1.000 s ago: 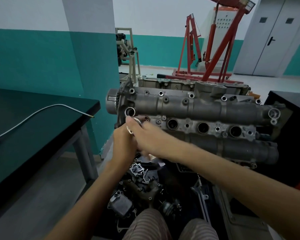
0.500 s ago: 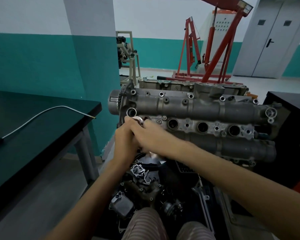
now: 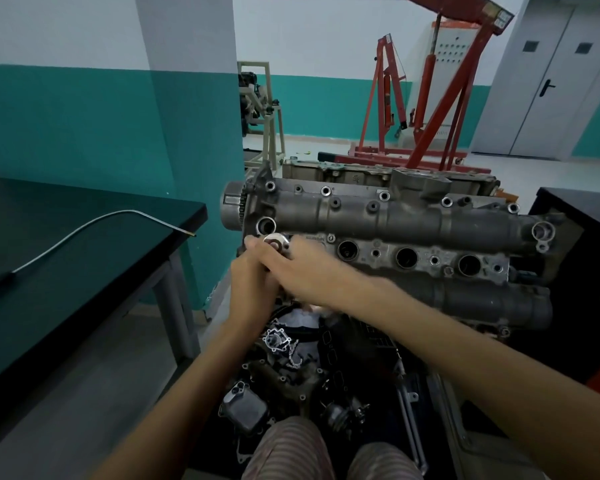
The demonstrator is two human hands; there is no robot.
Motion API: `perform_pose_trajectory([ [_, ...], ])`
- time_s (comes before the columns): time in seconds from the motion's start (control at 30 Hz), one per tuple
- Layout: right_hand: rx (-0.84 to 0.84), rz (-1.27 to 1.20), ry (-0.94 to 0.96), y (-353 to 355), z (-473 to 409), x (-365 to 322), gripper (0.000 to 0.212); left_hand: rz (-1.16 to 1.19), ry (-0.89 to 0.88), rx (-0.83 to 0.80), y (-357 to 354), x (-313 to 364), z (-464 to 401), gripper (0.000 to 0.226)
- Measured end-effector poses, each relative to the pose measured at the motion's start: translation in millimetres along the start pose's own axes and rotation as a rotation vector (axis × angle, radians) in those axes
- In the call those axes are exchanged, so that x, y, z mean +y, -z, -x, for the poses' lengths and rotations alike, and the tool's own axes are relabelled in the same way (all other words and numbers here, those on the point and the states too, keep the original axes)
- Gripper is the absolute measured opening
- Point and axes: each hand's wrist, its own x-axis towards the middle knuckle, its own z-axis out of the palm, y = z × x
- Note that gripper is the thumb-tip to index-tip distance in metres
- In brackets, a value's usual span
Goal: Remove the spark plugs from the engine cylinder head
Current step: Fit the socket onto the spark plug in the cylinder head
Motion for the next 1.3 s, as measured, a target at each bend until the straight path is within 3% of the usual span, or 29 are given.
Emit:
perform_pose_trajectory([
  [0.07,0.182,0.746,0.191,18,-6,-5,0.061,-0.114,-0.104,-0.031,4,5,-3,0.049],
  [0.1,0.201,0.899,0.225,25,-8,-8,0.065,-0.125,-0.102,-0.051,5,9,-3,0.05],
  [0.17,0.189,0.932,0.266,27,-12,-8,0.069,-0.142,-0.107,-0.053,5,10,-5,0.049],
  [0.23,0.153,0.709,0.201,20,-9,-6,0.064,-0.154,-0.14,-0.034,6,13,-4,0.04],
  [0.27,0.066,0.459,0.087,19,-7,-3,0.058,-0.137,-0.156,-0.012,6,11,-3,0.033],
  [0.37,-0.436,-0.56,-0.315,18,2,-4,0.047,0.09,0.03,-0.028,4,12,0,0.015],
  [0.4,-0.47,-0.701,-0.337,15,3,-2,0.046,0.121,0.068,-0.046,5,15,0,0.017],
  [0.43,-0.413,-0.68,-0.317,10,4,-1,0.047,0.09,0.059,-0.07,7,17,-1,0.019],
  [0.47,-0.288,-0.465,-0.229,5,3,-1,0.049,0.038,0.018,-0.113,12,19,-4,0.018],
  [0.57,0.114,0.548,0.217,15,-1,-4,0.056,-0.229,-0.214,-0.324,30,26,-14,0.019],
  [0.63,0.133,0.817,0.274,30,-7,-9,0.066,-0.36,-0.329,-0.377,39,25,-22,0.011],
  [0.7,0.076,0.841,0.259,35,-15,-11,0.071,-0.399,-0.401,-0.394,46,27,-33,0.017],
  [0.83,0.024,0.674,0.217,25,-21,-9,0.068,-0.378,-0.507,-0.61,51,24,-52,0.032],
  [0.97,0.085,0.389,0.1,12,-13,-1,0.057,-0.324,-0.386,-0.442,48,7,-44,0.023],
  [1.0,0.051,0.199,0.032,8,-10,2,0.05,-0.326,-0.389,-0.397,46,3,-41,0.023],
  [1.07,-0.133,-0.405,-0.188,0,-2,2,0.039,-0.305,-0.399,-0.338,42,0,-37,0.017],
  [1.13,-0.283,-0.908,-0.351,-7,1,-3,0.045,-0.285,-0.384,-0.272,38,1,-33,0.01],
  [1.17,-0.279,-1.015,-0.384,-12,2,-4,0.048,-0.287,-0.371,-0.258,37,1,-31,0.012],
  [1.23,-0.198,-0.935,-0.352,-19,1,-5,0.05,-0.309,-0.396,-0.279,37,2,-30,0.021],
  [1.3,-0.031,-0.419,-0.17,-16,-1,-3,0.05,-0.32,-0.455,-0.321,35,3,-32,0.015],
])
